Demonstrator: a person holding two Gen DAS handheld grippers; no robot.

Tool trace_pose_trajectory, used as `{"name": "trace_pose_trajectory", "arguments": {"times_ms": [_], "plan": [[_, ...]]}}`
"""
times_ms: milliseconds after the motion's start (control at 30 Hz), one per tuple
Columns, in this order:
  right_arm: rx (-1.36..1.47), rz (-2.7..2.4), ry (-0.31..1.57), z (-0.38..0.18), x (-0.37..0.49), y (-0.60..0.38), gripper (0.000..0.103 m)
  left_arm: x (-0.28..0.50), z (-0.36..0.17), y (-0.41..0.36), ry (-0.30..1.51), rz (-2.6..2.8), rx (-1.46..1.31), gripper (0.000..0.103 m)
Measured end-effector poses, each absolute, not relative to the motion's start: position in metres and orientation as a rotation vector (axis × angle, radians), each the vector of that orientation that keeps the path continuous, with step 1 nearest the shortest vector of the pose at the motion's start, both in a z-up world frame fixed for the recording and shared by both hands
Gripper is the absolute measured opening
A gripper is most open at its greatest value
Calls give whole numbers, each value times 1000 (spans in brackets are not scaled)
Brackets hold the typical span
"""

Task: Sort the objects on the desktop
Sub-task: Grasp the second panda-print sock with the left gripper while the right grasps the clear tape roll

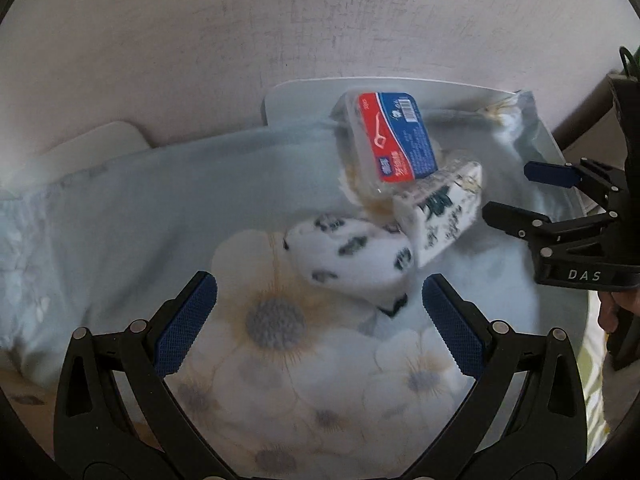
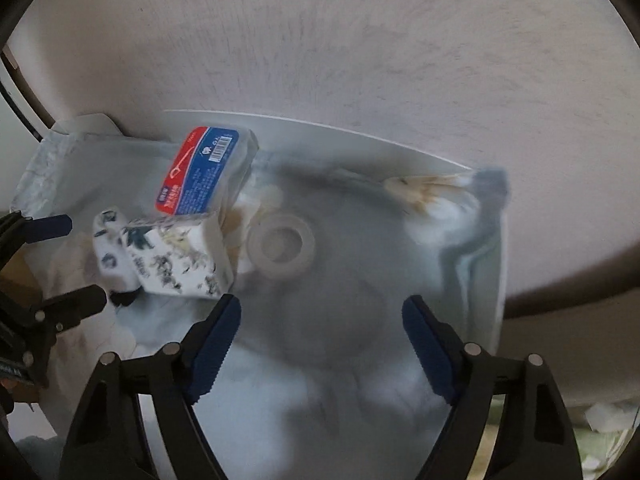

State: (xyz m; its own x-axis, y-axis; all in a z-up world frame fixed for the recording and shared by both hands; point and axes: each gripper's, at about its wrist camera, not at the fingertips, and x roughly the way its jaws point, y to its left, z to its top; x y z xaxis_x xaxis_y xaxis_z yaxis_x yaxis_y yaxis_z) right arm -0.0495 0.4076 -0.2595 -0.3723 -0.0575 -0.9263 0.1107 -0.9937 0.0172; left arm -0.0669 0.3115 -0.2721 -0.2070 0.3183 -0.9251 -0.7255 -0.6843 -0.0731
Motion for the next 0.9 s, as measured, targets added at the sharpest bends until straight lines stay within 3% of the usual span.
{"name": "trace_pose_trajectory", "arguments": {"times_ms": [133, 400, 500, 600, 667, 900], "plan": [[1691, -2499, 63, -267, -59, 405, 72, -72, -274, 314, 508, 1973, -1341, 103], [1642, -2521, 126, -267, -61, 399, 66, -71, -279, 310, 476, 1944, -1318, 100], [1618, -2529, 133, -266, -59, 399, 60, -69, -278, 307, 433, 1909, -1316, 85], [1600, -2539, 134, -263, -55, 400, 47, -65, -275, 307, 410, 1872, -1302, 62], [1596, -2543, 123, -262, -54, 402, 42, -62, -273, 308, 421, 1873, -1290, 58], [1573, -2550, 81, -256, -41, 408, 40, -80, -265, 301, 386, 1866, -1288, 50]]}}
